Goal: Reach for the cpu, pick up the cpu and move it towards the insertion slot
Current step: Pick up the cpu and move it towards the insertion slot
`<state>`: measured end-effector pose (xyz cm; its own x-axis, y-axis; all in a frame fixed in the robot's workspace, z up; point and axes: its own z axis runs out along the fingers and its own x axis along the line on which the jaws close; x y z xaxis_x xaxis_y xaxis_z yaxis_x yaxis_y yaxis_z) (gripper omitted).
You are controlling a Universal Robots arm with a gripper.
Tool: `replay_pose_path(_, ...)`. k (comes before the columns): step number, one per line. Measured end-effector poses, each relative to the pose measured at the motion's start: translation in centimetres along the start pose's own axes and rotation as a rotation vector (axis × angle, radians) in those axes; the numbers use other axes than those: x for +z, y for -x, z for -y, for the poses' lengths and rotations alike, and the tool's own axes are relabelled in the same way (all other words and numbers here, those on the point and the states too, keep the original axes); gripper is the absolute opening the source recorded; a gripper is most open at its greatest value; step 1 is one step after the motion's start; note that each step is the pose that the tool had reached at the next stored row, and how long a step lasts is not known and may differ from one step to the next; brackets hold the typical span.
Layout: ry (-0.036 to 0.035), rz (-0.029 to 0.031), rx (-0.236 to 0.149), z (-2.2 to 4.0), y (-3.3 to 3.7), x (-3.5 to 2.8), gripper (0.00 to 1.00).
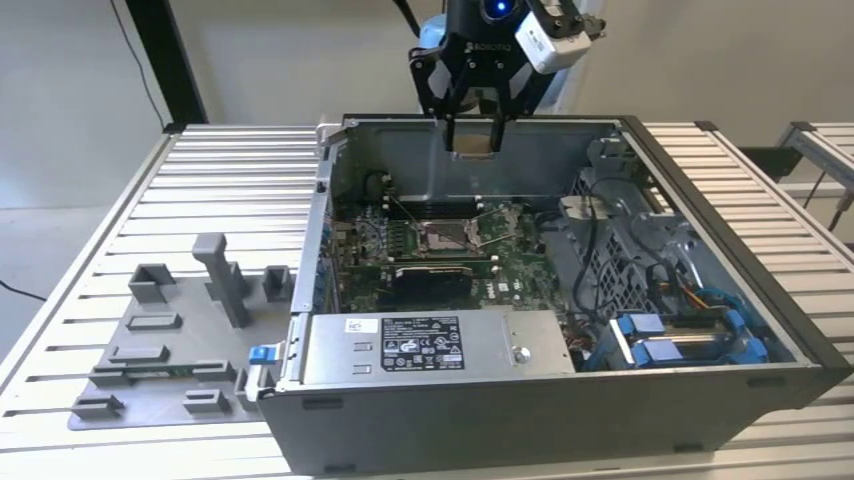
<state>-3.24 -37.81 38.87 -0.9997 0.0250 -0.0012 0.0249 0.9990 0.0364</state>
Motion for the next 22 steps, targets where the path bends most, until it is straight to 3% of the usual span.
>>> replay_pose_path(7,0.0000,0.0000,0.001,-0.28,0.00,0.02,0.00)
replay_pose_path(22,0.0000,0.0006,0.018,-3.20,0.01,0.48,0.00)
